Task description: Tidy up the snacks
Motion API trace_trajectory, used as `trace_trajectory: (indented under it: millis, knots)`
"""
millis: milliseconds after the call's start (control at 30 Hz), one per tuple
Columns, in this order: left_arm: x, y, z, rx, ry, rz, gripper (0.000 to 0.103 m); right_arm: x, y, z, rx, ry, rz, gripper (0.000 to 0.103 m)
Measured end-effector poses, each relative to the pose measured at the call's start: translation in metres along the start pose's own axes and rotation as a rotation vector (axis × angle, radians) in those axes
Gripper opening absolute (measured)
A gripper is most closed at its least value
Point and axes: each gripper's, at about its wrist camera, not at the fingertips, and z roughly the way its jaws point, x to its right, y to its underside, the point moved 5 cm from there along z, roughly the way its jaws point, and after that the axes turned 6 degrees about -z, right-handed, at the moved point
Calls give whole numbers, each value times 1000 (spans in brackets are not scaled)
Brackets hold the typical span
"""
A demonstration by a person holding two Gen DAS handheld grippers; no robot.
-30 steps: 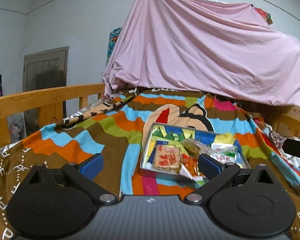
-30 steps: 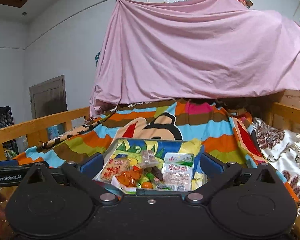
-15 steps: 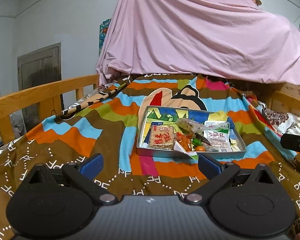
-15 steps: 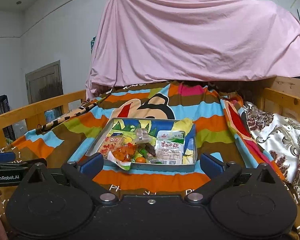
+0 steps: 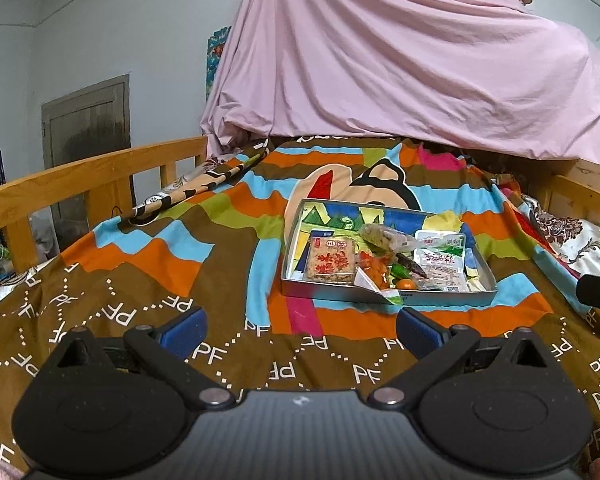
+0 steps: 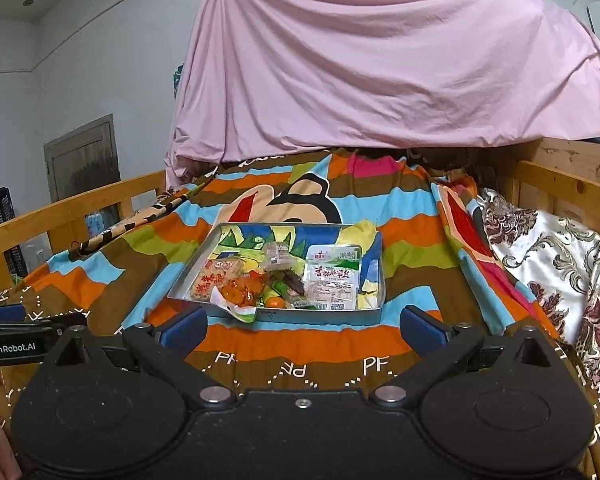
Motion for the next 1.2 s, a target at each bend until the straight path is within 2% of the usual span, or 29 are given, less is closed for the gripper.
trace_trajectory:
  millis: [467,1200]
  knots:
    - [3,2,0,-17,1,32,103,-4,11,11,-71,2,-10,102]
    - [5,4,0,-26,6,52,103,-7,15,17,-96,-7,-12,102]
